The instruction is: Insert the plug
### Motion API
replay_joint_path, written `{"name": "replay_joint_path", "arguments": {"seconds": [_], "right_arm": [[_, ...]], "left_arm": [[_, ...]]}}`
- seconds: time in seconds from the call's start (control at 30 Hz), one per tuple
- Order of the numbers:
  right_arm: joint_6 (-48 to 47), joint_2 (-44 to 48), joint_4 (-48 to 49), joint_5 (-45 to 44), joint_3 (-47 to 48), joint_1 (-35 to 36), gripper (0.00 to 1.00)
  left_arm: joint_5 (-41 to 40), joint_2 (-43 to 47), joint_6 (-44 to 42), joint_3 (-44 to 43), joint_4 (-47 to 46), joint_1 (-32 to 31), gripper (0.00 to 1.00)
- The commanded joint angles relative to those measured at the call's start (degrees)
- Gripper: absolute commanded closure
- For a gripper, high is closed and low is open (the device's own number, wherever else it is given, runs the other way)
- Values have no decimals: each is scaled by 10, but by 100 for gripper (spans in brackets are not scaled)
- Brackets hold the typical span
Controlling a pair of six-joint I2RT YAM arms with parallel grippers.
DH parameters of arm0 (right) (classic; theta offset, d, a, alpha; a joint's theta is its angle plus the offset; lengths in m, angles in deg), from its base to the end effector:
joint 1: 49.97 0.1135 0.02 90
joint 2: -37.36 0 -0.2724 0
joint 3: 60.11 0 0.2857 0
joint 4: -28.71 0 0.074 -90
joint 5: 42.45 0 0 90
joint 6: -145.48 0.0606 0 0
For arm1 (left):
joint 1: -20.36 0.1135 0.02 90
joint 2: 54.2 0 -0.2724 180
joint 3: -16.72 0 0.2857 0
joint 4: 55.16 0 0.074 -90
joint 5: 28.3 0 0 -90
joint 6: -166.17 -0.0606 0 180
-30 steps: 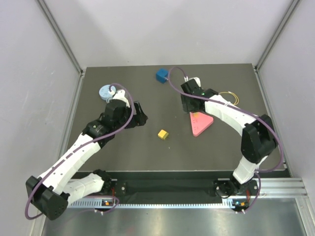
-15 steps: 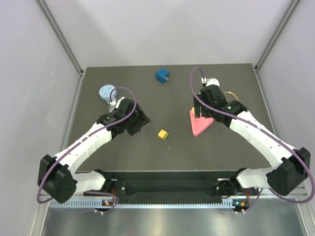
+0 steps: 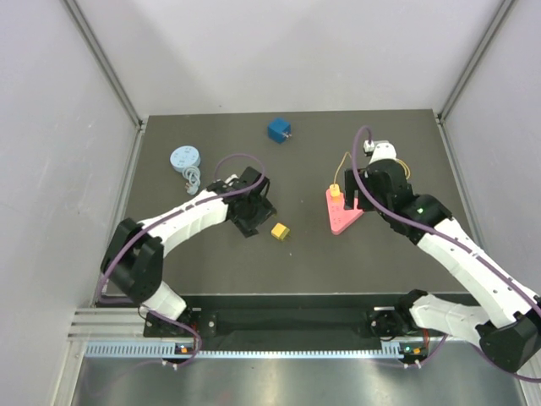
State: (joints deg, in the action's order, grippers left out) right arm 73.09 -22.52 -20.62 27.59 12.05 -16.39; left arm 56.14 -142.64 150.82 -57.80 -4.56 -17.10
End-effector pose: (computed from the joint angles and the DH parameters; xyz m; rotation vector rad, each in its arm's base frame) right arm 0.2339 0.1304 0.3310 -0.1130 2.1725 0.1223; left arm 0.2795 -0.2068 0.1958 -0.9154 2.6251 -0.4460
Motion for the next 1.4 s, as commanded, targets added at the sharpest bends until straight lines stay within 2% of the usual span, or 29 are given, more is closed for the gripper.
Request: {"name": "replay_joint_path", "arguments": {"seconds": [0.0, 0.13, 0.7, 1.13, 1.27, 1.37], "right_arm": [[-6, 17, 35, 2, -7, 1, 22], [-10, 24, 34, -2, -11, 1, 22], [-19, 38, 40, -11, -38, 1, 22], [-19, 32, 46, -9, -48, 1, 22], [-18, 32, 45, -8, -47, 1, 22], [-17, 35, 46, -9, -51, 1, 22]], "left_arm": [[3, -53, 13, -55, 27, -15, 31], [10, -99, 6, -94, 43, -24, 31], [20, -179, 16, -103, 15, -44, 32], [-1, -193, 0, -114, 19, -46, 36], [-9, -190, -6, -117, 21, -46, 40], [-14, -188, -20, -119, 21, -46, 50]]}}
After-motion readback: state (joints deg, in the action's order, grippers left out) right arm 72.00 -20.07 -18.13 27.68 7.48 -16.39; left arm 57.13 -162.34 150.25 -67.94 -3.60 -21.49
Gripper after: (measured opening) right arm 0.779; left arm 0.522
